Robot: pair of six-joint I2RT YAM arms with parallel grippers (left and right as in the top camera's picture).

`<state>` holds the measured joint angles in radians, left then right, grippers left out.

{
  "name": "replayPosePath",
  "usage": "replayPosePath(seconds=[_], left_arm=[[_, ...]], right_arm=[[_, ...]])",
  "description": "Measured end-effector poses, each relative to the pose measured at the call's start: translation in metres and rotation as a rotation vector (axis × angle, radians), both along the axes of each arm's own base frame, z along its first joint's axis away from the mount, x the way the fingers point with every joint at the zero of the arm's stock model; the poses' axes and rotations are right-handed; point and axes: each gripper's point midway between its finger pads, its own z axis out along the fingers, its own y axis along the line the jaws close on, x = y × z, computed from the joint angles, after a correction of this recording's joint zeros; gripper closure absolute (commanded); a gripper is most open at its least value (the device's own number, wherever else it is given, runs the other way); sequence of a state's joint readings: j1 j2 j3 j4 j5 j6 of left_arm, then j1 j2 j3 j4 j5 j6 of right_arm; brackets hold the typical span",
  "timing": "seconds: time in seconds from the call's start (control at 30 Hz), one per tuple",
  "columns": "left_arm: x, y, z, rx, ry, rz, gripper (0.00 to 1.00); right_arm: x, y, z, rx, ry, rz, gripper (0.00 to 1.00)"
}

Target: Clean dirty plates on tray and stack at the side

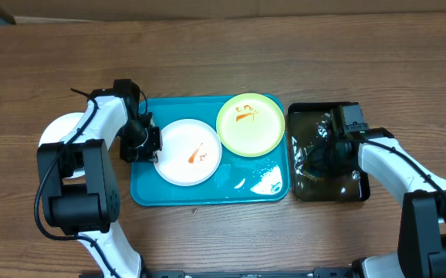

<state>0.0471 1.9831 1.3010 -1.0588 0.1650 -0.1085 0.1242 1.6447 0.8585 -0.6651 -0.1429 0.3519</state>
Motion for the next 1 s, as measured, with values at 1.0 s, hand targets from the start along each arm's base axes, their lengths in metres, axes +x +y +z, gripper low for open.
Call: replayPosePath(seconds=[1.0], left_arm=[[-0.001, 0.000, 0.000, 0.000, 0.004, 0.000, 0.96]], right_arm=[[-0.004, 0.004, 0.004, 0.022, 0.038, 0.016, 0.96]])
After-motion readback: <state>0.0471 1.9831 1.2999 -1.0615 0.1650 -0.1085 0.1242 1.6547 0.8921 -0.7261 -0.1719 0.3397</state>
